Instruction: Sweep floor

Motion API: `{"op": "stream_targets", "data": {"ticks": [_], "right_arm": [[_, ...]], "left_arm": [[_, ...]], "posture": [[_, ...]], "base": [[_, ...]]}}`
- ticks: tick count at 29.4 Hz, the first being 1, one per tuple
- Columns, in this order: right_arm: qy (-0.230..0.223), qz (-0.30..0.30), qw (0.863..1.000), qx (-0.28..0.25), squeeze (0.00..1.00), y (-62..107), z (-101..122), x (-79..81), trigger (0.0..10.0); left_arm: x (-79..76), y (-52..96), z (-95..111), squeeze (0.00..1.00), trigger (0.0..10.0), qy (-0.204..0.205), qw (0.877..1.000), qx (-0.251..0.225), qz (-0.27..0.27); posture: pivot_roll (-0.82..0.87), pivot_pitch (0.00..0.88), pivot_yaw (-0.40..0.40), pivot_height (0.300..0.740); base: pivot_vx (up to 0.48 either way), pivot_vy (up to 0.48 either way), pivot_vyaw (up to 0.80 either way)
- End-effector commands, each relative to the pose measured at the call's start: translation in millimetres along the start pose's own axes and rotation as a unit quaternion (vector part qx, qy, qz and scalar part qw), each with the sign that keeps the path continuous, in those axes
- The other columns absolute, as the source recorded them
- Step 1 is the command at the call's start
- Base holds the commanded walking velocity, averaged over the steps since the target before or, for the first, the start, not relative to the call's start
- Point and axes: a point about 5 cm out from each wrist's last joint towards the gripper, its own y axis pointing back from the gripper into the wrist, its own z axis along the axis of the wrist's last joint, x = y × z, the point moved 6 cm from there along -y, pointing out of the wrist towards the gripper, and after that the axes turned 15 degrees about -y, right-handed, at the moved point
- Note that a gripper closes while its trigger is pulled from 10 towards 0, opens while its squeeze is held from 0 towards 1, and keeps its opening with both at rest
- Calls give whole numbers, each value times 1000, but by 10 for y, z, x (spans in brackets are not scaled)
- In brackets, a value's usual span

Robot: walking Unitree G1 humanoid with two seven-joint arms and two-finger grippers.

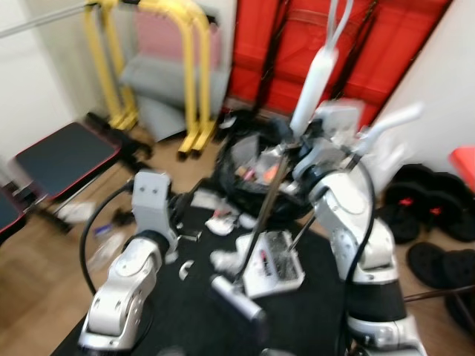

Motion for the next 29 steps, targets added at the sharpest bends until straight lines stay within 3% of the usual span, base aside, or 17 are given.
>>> {"op": "stream_targets", "data": {"ticks": [1, 4, 26, 29], "right_arm": [[5, -7, 1000, -28, 0, 21, 168, -49, 10000], [1, -2, 1000, -30, 0, 20, 182, -30, 10000], [-50, 5, 998, -40, 0, 21, 255, 86, 10000], [-70, -5, 997, -41, 0, -10, 241, 83, 10000]], "left_arm": [[-97, -15, 19, 0, 10000, 7, 1000, -2, -17], [-98, -15, 19, 0, 10000, 7, 1000, -2, -17], [-209, 99, 87, 0, 10000, 27, 999, -10, -45], [-321, 168, 145, 0, 10000, 27, 996, -17, -85]], "posture": [[-142, 120, -125, 740], [-142, 120, -125, 740], [-139, 176, -133, 740], [-142, 202, -127, 740]], "base": [[480, 0, 0], [469, 0, 0], [0, 0, 0], [0, 0, 0]]}}
